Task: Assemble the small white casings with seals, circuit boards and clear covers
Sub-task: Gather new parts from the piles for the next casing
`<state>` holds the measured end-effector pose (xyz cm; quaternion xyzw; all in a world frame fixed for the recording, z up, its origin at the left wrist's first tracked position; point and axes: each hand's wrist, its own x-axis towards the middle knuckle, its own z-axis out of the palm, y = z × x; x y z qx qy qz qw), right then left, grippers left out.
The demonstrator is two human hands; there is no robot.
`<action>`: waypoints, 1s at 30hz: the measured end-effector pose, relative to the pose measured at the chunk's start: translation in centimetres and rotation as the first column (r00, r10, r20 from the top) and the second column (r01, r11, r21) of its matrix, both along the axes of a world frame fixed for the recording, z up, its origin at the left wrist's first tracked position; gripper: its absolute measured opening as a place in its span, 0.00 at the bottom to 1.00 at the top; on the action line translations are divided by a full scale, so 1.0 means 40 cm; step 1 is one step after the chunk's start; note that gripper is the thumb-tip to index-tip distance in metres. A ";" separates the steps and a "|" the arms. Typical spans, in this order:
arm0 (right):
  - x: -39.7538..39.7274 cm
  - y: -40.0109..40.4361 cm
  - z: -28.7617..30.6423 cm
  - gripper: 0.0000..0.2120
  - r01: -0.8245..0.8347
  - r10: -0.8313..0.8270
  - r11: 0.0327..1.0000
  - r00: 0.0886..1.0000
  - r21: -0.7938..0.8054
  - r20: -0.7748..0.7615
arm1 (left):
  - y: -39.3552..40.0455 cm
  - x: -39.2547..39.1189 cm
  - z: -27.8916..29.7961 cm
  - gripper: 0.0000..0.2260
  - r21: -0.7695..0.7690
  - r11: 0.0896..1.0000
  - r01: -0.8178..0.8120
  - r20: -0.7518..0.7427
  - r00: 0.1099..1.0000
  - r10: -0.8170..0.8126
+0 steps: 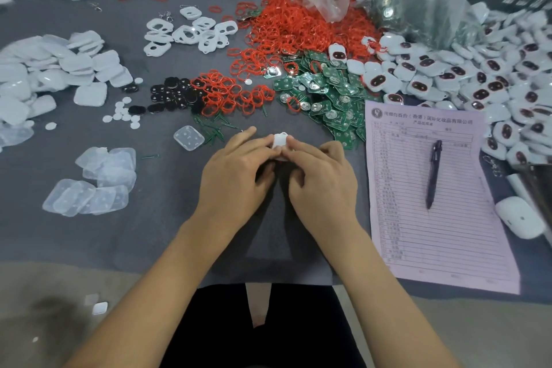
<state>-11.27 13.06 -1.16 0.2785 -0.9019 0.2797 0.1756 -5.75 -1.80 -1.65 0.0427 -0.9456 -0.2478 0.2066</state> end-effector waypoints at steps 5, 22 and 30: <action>0.003 0.009 0.019 0.20 -0.111 0.105 0.988 0.993 0.104 0.061 | 0.001 0.005 -0.003 0.19 0.178 0.983 0.039 0.054 0.997 -0.049; -0.026 0.163 0.079 0.06 0.262 0.219 0.639 0.839 -0.723 0.498 | 0.166 -0.086 0.081 0.07 0.804 0.574 0.155 -0.034 0.976 -0.216; 0.017 0.343 0.139 0.08 0.361 0.293 0.565 0.752 -0.741 0.590 | 0.302 -0.145 0.105 0.07 0.827 0.491 0.273 -0.067 0.916 -0.395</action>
